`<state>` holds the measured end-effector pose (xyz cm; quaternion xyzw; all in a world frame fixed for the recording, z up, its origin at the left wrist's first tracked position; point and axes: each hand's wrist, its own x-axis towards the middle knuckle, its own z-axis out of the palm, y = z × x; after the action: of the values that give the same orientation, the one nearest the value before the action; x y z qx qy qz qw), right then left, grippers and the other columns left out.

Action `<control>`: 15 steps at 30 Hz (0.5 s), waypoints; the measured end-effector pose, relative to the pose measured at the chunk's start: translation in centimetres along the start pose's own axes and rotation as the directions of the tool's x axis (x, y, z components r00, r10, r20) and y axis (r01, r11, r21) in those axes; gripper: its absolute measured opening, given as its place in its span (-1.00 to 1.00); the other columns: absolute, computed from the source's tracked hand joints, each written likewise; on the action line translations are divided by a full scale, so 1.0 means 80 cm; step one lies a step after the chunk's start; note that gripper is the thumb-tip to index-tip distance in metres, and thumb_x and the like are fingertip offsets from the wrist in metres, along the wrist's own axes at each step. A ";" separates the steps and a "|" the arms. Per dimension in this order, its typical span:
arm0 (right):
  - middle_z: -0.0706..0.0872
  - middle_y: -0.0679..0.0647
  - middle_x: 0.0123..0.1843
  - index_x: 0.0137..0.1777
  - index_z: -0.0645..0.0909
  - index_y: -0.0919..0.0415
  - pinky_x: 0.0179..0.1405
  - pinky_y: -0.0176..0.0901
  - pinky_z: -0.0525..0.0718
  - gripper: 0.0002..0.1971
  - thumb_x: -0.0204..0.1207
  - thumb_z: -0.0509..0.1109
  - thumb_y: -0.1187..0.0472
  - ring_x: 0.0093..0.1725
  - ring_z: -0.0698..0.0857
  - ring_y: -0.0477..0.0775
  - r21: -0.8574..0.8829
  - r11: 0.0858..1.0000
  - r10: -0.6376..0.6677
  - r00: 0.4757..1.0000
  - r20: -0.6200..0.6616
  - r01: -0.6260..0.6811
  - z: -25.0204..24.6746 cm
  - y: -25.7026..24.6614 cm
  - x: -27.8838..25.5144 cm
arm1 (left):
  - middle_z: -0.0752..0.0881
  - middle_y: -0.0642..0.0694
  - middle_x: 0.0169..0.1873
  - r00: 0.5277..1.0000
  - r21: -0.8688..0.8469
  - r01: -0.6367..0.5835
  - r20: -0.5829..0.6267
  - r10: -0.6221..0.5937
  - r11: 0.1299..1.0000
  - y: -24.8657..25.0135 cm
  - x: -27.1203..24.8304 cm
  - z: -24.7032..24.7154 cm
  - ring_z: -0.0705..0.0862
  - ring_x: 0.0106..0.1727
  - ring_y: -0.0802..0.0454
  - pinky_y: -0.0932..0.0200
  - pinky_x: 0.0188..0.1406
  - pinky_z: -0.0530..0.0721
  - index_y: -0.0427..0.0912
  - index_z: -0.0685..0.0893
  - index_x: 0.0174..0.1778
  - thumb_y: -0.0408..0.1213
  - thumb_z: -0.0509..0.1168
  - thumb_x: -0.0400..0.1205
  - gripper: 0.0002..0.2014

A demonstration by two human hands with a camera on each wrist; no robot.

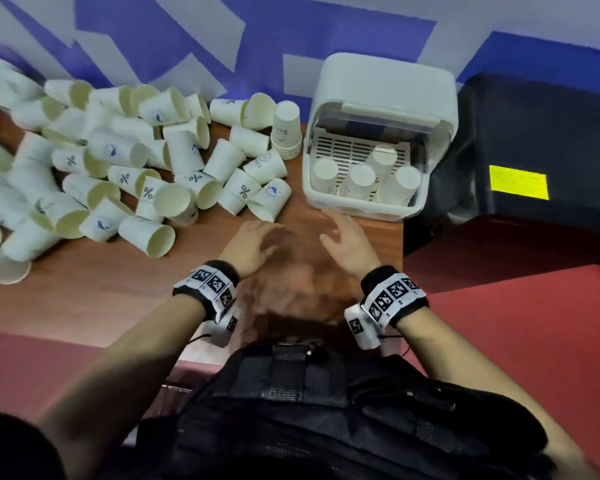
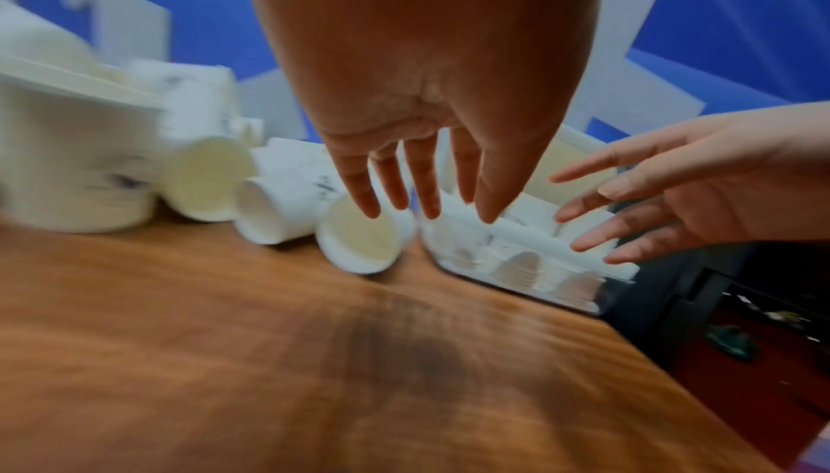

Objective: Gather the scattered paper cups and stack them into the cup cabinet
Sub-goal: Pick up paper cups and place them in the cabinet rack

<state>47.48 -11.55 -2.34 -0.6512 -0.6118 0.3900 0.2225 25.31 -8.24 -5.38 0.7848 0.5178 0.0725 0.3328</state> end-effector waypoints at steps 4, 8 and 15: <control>0.44 0.22 0.50 0.57 0.34 0.19 0.44 0.06 0.46 -0.48 0.61 0.31 0.24 0.41 0.51 0.22 -0.089 0.996 0.032 0.997 0.069 -0.026 0.050 -0.030 0.020 | 0.55 -0.21 0.38 0.996 0.013 0.069 -0.050 -0.068 0.998 -0.057 -0.038 -0.031 0.41 0.42 -0.24 -0.04 0.44 0.29 -0.08 0.51 0.46 -0.32 0.32 0.62 -0.55; 0.44 0.24 0.47 0.58 0.33 0.21 0.43 0.03 0.45 -0.48 0.63 0.29 0.20 0.41 0.50 0.22 -0.122 0.991 0.067 0.995 0.069 -0.058 0.094 -0.056 0.040 | 0.59 -0.23 0.32 0.994 0.049 0.060 -0.092 -0.055 0.997 -0.106 -0.064 -0.063 0.48 0.35 -0.25 -0.05 0.38 0.35 -0.13 0.54 0.43 -0.34 0.32 0.61 -0.57; 0.45 0.25 0.39 0.60 0.22 0.16 0.24 0.04 0.49 -0.45 0.65 0.21 0.04 0.33 0.51 0.28 -0.147 0.957 0.242 0.968 -0.067 -0.250 0.134 -0.082 0.074 | 0.61 -0.21 0.27 0.975 0.003 0.061 -0.213 -0.059 0.998 -0.169 -0.073 -0.117 0.51 0.30 -0.24 0.00 0.31 0.40 -0.20 0.57 0.39 -0.43 0.34 0.56 -0.56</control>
<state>34.72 -6.82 -5.05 -0.7468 -0.5488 0.3502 0.1360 8.05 -5.83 -4.89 0.7582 0.5741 0.1433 0.2737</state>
